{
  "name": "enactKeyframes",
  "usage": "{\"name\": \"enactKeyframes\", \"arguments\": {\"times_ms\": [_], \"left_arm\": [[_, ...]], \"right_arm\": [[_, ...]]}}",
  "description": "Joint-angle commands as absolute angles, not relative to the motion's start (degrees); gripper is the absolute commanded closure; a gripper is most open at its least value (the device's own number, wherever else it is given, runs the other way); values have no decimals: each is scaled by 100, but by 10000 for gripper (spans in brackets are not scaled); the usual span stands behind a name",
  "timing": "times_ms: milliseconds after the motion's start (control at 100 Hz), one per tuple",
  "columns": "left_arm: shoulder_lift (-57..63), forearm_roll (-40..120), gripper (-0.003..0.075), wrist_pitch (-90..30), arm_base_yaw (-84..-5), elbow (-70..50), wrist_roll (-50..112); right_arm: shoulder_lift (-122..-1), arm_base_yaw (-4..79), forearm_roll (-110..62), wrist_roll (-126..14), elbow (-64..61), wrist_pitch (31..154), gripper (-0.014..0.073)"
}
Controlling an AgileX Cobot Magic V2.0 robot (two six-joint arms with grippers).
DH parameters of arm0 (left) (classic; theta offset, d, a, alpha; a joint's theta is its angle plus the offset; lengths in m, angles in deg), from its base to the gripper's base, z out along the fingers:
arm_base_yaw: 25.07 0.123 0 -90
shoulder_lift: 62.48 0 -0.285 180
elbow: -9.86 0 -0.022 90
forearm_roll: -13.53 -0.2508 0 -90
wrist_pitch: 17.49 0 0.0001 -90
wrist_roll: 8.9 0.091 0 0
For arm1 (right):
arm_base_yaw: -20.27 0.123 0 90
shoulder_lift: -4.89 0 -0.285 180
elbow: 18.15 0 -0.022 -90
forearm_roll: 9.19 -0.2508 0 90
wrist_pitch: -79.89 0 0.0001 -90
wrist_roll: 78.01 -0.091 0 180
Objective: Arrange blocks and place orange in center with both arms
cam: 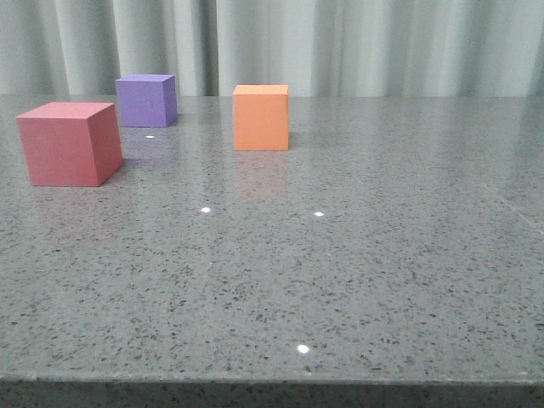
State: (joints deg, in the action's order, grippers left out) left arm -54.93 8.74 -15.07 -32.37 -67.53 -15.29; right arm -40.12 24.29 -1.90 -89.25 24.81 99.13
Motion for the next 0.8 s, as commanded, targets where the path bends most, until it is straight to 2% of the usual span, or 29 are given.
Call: {"name": "enactKeyframes", "arguments": {"times_ms": [0,500,790], "left_arm": [[-5692,904,741,-1045,-3237,-6989,-1534],[-5692,1170,741,-832,-3237,-6874,-1534],[-5135,1817,741,-1923,-3237,-5310,-1534]], "right_arm": [[-3985,2383,-83,-8886,2327,9558,662],[-3985,2383,-83,-8886,2327,9558,662],[-3985,2383,-83,-8886,2327,9558,662]]}}
